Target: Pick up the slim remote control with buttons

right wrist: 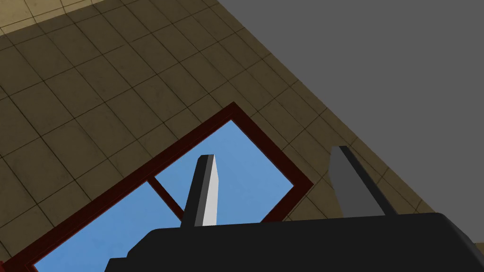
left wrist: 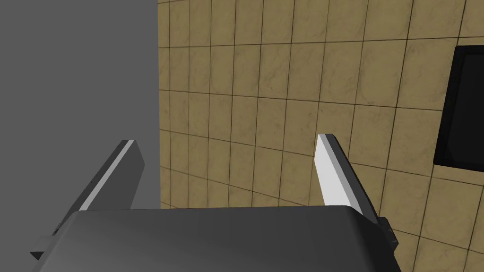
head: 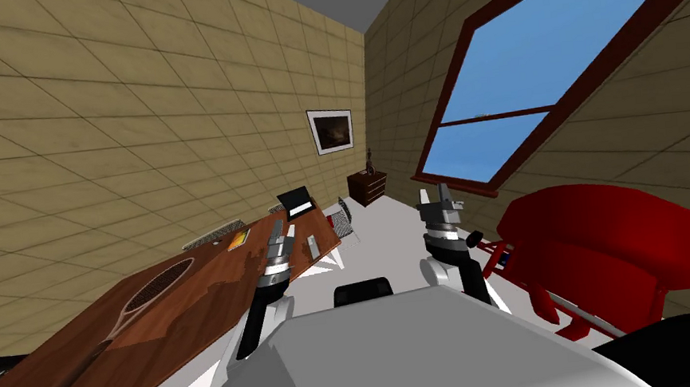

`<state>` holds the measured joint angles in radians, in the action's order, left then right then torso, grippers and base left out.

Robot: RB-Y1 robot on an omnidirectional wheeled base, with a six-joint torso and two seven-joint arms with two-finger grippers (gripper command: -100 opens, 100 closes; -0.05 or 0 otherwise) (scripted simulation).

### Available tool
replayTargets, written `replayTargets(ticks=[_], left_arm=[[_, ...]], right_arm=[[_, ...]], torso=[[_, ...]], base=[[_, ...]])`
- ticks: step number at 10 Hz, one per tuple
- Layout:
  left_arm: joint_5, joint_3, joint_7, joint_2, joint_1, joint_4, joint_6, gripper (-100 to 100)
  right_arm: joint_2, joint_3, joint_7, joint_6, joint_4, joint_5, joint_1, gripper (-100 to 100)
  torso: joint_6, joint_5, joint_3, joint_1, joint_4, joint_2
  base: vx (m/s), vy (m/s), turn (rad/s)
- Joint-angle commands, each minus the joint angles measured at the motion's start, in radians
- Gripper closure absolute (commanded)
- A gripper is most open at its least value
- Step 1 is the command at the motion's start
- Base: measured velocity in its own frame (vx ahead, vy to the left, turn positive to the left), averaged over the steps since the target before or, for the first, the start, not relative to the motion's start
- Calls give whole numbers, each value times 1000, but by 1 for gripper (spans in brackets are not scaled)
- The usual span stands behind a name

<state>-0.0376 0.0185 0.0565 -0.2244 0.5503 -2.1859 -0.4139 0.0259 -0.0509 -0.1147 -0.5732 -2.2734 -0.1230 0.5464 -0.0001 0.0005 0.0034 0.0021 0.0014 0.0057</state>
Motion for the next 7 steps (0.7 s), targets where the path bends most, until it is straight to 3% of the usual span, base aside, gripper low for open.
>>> replayTargets(ticks=[1,3,6,7], left_arm=[[-21,1,-16,-50,19,8,3,-100],[-41,3,-32,-94,36,17,7,-100],[-110,13,-78,-195,93,49,26,-100],[-110,13,-78,-210,93,49,26,-100]], right_arm=[[0,0,0,0,0,0,0,0],[0,0,0,0,0,0,0,0],[0,0,0,0,0,0,0,0],[0,0,0,0,0,0,0,0]], torso=[[0,0,0,0,0,0],[1,0,0,-1,0,1],[0,0,1,0,0,2],[0,0,2,1,1,3]], base=[[-80,7,-174],[-92,15,-194],[-117,13,-277],[-86,22,-113]])
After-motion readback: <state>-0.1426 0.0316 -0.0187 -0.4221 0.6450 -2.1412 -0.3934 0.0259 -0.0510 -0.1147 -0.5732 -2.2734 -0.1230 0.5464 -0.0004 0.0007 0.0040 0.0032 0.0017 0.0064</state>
